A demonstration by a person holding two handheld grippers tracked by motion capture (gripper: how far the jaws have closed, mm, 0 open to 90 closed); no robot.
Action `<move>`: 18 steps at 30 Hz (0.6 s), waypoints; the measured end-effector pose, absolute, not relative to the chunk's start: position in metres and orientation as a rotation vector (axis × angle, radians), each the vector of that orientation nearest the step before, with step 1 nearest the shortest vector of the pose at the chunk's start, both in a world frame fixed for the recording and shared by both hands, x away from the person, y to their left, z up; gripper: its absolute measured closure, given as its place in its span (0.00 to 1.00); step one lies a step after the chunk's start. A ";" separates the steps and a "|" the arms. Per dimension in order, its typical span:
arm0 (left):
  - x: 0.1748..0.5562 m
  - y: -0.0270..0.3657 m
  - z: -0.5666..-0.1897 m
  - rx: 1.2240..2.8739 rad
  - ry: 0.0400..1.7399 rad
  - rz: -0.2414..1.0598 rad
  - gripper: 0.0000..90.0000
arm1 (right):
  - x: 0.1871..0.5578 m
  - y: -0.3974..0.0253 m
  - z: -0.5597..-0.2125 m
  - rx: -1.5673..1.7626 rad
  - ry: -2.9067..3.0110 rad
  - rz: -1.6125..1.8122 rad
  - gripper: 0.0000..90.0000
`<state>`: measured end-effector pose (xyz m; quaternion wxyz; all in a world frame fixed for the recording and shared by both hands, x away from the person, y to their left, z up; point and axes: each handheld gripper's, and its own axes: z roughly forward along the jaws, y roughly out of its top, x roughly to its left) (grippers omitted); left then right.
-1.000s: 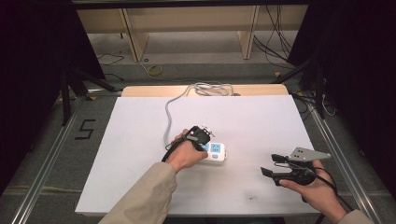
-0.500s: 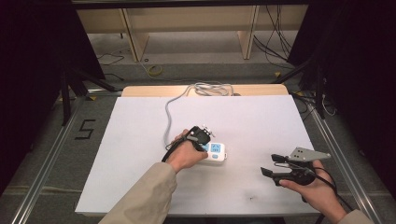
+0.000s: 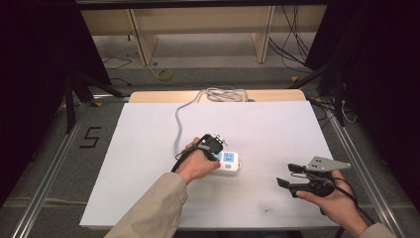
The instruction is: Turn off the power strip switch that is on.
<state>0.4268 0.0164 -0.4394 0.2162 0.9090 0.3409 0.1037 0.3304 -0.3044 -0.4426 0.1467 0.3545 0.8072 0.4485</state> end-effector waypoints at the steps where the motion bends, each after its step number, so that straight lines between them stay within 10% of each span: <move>1: 0.427 0.016 -0.439 2.519 0.944 0.290 1.00 | 0.330 -0.304 -0.443 1.021 2.324 1.290 0.34; 18: 0.427 0.017 -0.439 2.515 0.943 0.288 1.00 | 0.330 -0.305 -0.442 1.025 2.313 1.299 0.34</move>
